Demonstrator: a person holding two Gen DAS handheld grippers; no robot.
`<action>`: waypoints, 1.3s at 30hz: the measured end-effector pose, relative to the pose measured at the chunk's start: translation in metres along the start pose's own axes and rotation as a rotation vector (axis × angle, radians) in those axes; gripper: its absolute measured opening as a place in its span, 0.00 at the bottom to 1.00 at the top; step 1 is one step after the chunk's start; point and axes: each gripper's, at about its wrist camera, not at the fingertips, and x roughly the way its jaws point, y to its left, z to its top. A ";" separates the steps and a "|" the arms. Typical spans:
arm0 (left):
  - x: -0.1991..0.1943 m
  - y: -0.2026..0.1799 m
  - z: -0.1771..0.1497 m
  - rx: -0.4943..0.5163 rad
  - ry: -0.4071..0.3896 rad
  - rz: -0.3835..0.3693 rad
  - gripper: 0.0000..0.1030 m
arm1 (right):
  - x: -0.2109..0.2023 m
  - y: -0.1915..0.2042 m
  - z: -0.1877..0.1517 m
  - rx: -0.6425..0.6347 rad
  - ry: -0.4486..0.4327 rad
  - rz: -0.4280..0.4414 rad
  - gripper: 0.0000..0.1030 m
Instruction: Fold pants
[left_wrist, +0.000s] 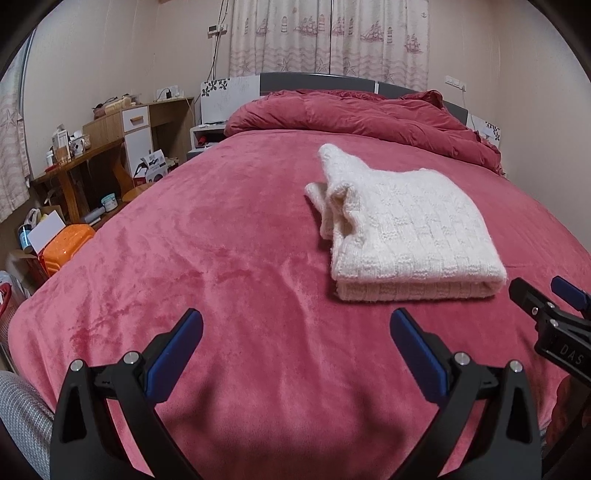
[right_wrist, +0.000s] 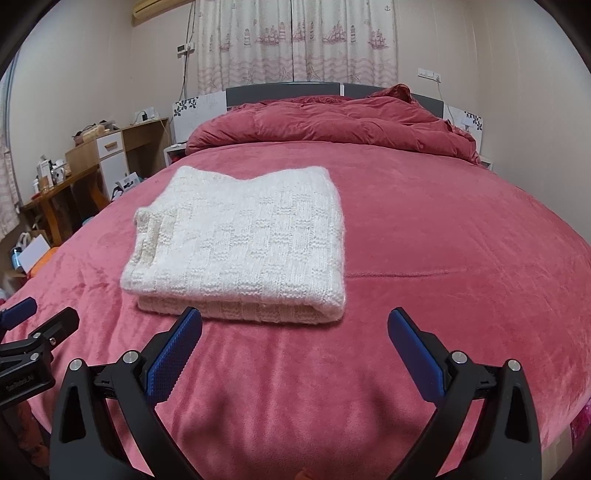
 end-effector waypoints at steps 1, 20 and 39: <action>0.000 0.000 0.000 0.000 0.002 0.000 0.98 | 0.000 0.000 0.000 0.004 0.001 0.002 0.97; 0.005 0.001 -0.002 -0.015 0.030 -0.008 0.98 | 0.000 0.000 -0.001 0.015 -0.003 0.003 0.97; 0.008 0.000 -0.005 -0.013 0.045 0.003 0.98 | 0.004 -0.005 -0.001 0.009 0.009 0.012 0.97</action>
